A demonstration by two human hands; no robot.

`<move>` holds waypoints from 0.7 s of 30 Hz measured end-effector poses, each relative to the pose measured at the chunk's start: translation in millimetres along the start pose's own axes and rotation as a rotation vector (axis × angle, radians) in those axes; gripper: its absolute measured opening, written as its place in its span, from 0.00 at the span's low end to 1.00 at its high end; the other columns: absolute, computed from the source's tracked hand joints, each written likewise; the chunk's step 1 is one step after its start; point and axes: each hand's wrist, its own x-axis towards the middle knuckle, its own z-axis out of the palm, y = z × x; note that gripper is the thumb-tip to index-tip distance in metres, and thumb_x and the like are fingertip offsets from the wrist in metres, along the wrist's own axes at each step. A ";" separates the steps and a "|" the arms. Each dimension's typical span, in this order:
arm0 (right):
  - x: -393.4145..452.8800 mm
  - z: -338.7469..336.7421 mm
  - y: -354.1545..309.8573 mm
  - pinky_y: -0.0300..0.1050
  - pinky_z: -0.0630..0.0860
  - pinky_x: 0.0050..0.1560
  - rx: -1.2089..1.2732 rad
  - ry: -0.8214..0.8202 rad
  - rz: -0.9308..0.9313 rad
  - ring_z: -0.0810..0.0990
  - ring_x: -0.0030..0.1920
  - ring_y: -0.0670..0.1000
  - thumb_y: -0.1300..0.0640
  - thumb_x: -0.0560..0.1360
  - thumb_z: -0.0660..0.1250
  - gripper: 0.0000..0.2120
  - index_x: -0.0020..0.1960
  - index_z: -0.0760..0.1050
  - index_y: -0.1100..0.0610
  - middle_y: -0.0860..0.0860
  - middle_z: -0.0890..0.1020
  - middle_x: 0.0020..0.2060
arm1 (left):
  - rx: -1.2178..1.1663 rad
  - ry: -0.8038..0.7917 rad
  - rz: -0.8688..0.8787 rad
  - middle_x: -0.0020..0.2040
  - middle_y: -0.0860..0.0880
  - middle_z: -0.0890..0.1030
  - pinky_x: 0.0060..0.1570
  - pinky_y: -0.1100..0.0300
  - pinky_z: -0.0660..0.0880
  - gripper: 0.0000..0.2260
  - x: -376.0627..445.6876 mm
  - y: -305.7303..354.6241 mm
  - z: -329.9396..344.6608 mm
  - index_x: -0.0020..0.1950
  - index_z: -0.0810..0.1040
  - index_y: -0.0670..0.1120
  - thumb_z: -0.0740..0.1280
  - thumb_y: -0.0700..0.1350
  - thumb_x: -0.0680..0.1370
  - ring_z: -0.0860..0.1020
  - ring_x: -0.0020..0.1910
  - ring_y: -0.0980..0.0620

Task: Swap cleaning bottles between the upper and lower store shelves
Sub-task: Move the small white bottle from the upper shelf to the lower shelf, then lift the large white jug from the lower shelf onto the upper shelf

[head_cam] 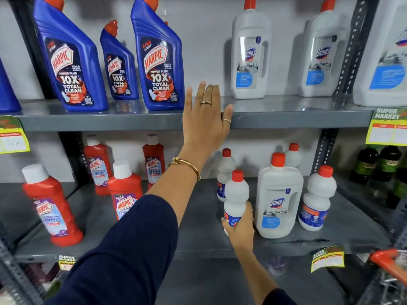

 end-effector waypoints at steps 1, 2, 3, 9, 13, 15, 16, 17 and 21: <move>0.5 0.9 0.7 0.49 0.73 0.59 -0.005 -0.002 0.007 0.72 0.56 0.49 0.60 0.63 0.76 0.38 0.67 0.60 0.52 0.52 0.74 0.60 | -0.006 -0.008 0.002 0.71 0.40 0.66 0.72 0.47 0.46 0.25 -0.1 -0.4 -0.5 0.70 0.60 0.38 0.49 0.53 0.79 0.58 0.73 0.44; 0.8 1.1 0.6 0.49 0.73 0.60 -0.010 -0.005 0.007 0.71 0.56 0.49 0.60 0.63 0.76 0.38 0.67 0.59 0.52 0.53 0.74 0.61 | -0.010 -0.015 0.004 0.71 0.40 0.66 0.72 0.47 0.45 0.25 0.0 -0.5 -0.7 0.70 0.60 0.38 0.50 0.53 0.80 0.57 0.73 0.44; 0.9 1.0 0.6 0.49 0.72 0.60 -0.013 -0.010 0.008 0.71 0.56 0.48 0.61 0.63 0.77 0.39 0.67 0.59 0.52 0.53 0.73 0.61 | -0.009 -0.020 0.006 0.72 0.40 0.65 0.72 0.47 0.45 0.24 0.1 -0.4 -1.3 0.70 0.59 0.38 0.51 0.53 0.80 0.57 0.73 0.44; -2.3 -5.9 -4.6 0.47 0.71 0.62 -0.006 -0.044 -0.048 0.70 0.59 0.48 0.55 0.60 0.79 0.43 0.67 0.59 0.53 0.47 0.71 0.58 | 0.011 -0.061 0.011 0.73 0.41 0.63 0.72 0.47 0.43 0.25 0.1 -0.2 -3.9 0.71 0.57 0.39 0.49 0.53 0.80 0.54 0.74 0.44; -9.1 -24.6 -11.9 0.46 0.74 0.57 -0.001 0.030 -0.122 0.74 0.54 0.49 0.57 0.67 0.74 0.25 0.60 0.67 0.55 0.47 0.74 0.53 | 0.026 -0.086 0.008 0.73 0.41 0.63 0.71 0.45 0.40 0.24 0.7 2.9 -7.9 0.71 0.58 0.39 0.49 0.53 0.80 0.54 0.74 0.45; -9.7 -36.1 -16.9 0.46 0.75 0.53 -0.068 0.093 -0.188 0.75 0.52 0.52 0.58 0.71 0.69 0.16 0.57 0.70 0.59 0.52 0.76 0.51 | 0.026 -0.095 -0.015 0.73 0.41 0.64 0.71 0.43 0.39 0.24 0.7 4.7 -9.1 0.71 0.58 0.39 0.49 0.53 0.80 0.54 0.74 0.44; -9.0 -42.9 -19.1 0.47 0.74 0.54 -0.119 0.143 -0.209 0.75 0.52 0.54 0.58 0.73 0.68 0.14 0.56 0.71 0.61 0.56 0.77 0.51 | 0.019 -0.095 -0.031 0.72 0.41 0.64 0.71 0.43 0.39 0.24 0.4 6.8 -10.2 0.71 0.59 0.39 0.50 0.52 0.80 0.54 0.74 0.44; -6.5 -48.1 -18.8 0.49 0.73 0.55 -0.167 0.195 -0.216 0.75 0.53 0.57 0.59 0.73 0.67 0.14 0.56 0.71 0.63 0.60 0.78 0.53 | 0.008 -0.093 -0.045 0.72 0.41 0.65 0.71 0.42 0.40 0.24 -0.5 8.7 -10.3 0.71 0.59 0.39 0.50 0.52 0.80 0.54 0.74 0.44; 7.6 -72.9 -16.0 0.57 0.73 0.58 -0.266 0.298 -0.147 0.73 0.57 0.62 0.60 0.72 0.68 0.17 0.59 0.70 0.63 0.63 0.76 0.56 | -0.048 -0.082 -0.059 0.71 0.41 0.66 0.70 0.41 0.40 0.22 -3.2 18.0 -8.0 0.70 0.60 0.38 0.51 0.50 0.80 0.54 0.74 0.44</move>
